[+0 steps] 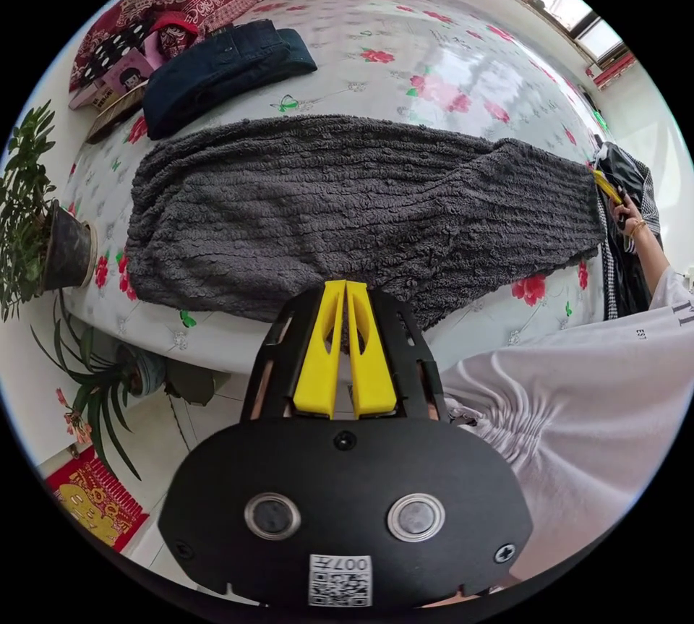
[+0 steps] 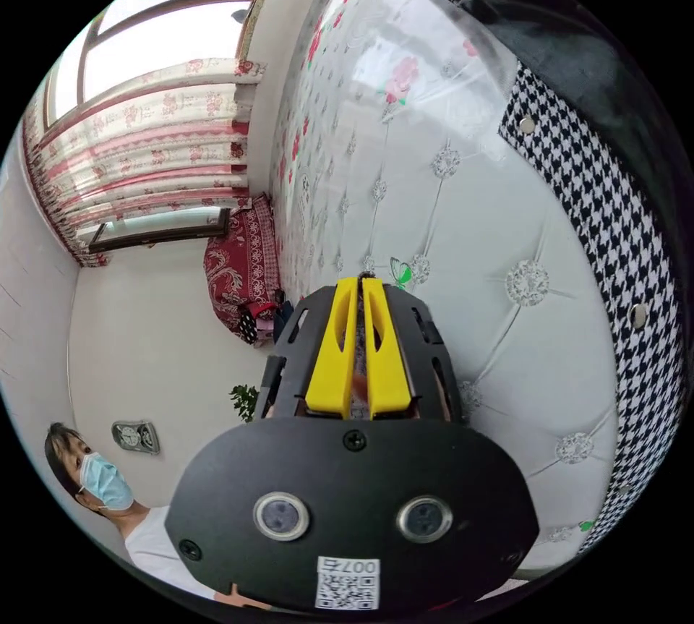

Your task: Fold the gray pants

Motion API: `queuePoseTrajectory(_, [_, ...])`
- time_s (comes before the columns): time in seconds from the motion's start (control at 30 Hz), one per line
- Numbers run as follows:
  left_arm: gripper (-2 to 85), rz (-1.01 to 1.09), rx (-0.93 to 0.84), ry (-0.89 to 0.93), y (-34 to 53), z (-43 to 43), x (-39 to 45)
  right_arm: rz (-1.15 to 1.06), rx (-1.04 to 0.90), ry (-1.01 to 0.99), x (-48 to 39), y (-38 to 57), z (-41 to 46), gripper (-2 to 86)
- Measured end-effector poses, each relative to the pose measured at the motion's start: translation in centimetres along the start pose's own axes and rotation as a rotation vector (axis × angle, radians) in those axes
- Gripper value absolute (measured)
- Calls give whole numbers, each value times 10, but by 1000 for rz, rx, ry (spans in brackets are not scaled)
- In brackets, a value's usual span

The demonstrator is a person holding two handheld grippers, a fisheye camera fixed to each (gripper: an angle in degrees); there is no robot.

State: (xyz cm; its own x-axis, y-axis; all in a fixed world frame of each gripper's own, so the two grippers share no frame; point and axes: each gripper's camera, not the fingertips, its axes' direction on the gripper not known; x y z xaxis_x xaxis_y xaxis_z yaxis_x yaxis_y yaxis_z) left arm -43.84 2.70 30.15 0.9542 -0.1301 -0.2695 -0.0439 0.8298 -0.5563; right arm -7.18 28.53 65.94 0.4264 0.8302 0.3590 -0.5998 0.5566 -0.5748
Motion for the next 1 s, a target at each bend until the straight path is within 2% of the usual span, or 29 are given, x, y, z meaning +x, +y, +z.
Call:
queuePoseTrajectory(0.13, [-10,-44,2,26,2,4,1,-50,23,72,-10,6,-16,18])
queuePoseTrajectory(0.2, [-10,-43,5,36,1,4,6,-57,85,-25,-13,9,-29,29])
queuePoseTrajectory(0.27, [-10,-30,12,24,1,2,12,-70,15,-90,-22,4,-33,39])
queuePoseTrajectory(0.3, [-10,-26,17,23,1,1,16,-85,-14,-68,-26,3,-33,41])
queuePoseTrajectory(0.37, [-10,-34,25,27,1,1,20,-151,-104,119,-41,6,-30,48])
queuePoseTrajectory(0.5, [-9,-72,39,32,4,1,26,-214,-278,271,-51,23,-13,54])
queuePoseTrajectory(0.6, [-3,-112,72,7,5,-6,28,-346,-149,423,-83,54,-26,58])
queuePoseTrajectory(0.67, [8,-147,108,-31,6,-13,25,-467,-29,433,-114,89,-42,60])
queuePoseTrajectory(0.73, [32,-198,161,-100,5,-21,16,-518,3,405,-129,117,-47,62])
queuePoseTrajectory(0.9, [64,-237,256,-284,-27,-37,-26,-504,-73,326,-147,179,-40,63])
queuePoseTrajectory(1.0, [75,-206,269,-293,-66,-36,-55,-500,-108,338,-159,216,-37,62])
